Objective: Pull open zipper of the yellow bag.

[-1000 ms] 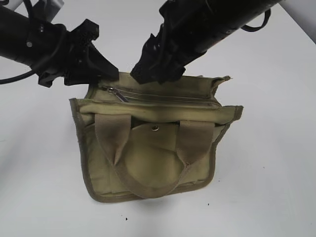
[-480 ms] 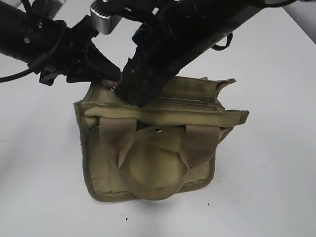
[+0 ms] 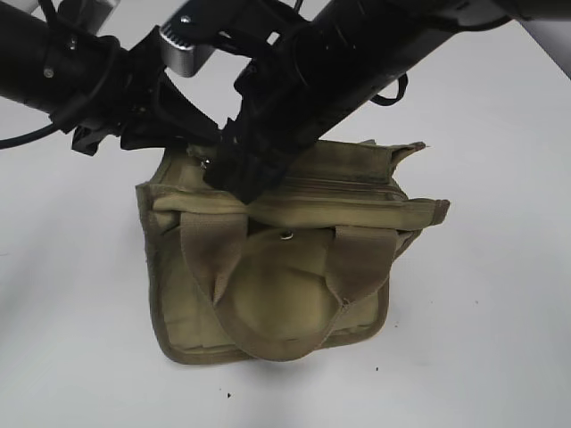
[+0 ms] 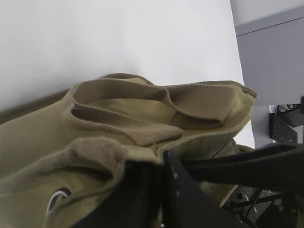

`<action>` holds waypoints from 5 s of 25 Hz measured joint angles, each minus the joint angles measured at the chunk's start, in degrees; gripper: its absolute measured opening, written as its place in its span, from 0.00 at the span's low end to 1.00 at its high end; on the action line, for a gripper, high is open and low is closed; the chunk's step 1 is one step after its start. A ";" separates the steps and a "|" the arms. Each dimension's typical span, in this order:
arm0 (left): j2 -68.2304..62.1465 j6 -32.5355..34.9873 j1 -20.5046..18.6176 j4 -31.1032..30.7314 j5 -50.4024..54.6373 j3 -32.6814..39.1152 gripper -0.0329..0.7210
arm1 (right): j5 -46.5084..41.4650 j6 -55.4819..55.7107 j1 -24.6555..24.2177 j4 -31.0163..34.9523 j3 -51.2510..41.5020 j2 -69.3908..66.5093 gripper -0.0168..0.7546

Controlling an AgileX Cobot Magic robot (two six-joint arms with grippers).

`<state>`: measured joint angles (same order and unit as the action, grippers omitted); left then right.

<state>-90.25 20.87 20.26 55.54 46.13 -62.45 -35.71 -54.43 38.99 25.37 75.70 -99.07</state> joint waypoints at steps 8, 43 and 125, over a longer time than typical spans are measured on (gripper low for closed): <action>0.00 0.00 0.00 -0.05 0.11 0.00 0.08 | -0.28 3.32 0.11 -4.32 0.16 -1.02 0.46; 0.00 0.00 0.29 1.04 2.12 -0.12 0.08 | -16.36 21.87 -0.08 -21.36 0.16 4.30 0.02; 84.86 -10.42 0.29 -46.55 14.80 32.45 0.56 | -27.04 40.05 -17.08 -16.28 -47.77 85.05 0.75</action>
<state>-5.39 10.45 20.55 8.98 60.92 -30.00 -62.74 -14.38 21.90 9.09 27.93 -14.02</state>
